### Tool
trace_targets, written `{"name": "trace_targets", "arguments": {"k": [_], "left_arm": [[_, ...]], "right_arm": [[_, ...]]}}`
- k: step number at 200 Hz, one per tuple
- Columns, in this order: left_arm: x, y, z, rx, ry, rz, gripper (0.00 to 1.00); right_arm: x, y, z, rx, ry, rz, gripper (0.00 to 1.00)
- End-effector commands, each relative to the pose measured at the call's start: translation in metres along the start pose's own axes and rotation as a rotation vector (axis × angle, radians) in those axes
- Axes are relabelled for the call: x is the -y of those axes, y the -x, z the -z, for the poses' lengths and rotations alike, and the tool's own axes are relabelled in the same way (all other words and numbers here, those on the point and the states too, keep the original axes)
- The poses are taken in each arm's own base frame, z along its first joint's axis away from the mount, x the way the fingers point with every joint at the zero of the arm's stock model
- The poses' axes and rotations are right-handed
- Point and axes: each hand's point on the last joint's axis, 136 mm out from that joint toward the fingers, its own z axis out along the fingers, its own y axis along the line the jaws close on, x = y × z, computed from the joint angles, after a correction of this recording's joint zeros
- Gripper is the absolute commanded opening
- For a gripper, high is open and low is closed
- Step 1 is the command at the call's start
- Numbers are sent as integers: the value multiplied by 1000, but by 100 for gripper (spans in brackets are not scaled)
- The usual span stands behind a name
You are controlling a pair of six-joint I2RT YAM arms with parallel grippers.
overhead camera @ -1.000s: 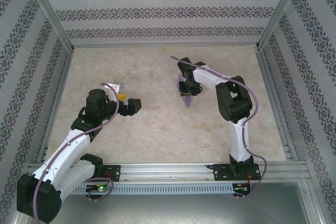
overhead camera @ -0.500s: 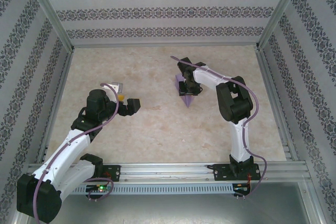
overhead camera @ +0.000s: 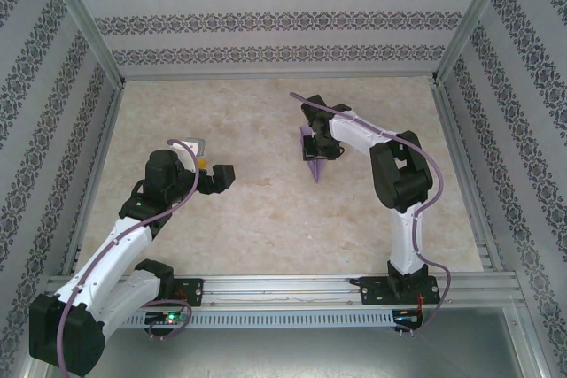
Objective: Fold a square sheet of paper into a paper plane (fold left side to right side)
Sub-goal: Place the paper plane at the center of the table.
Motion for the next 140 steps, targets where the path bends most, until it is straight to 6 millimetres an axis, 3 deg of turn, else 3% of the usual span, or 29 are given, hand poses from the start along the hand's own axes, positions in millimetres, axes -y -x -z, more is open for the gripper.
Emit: {"name": "trace_targets", "arguments": {"k": [1,46,82,108,140], "left_arm": [[-3,14,5,24,23,1,100],[-5,18,7,39,39,11,100],[-16,24,14,69,108,28,100],[-34,29,23,104,209,47,100],[-57,35,34,168,328,66,100]], "right_arm": [[3,-3,15,20,-12,15,47],[-2,-10,35,55,2,41,53],[-3,-19,66,127,36,61,63],[7,-27,93,215,39,69,74],[37,-38,132,350,-6,57,90]]}}
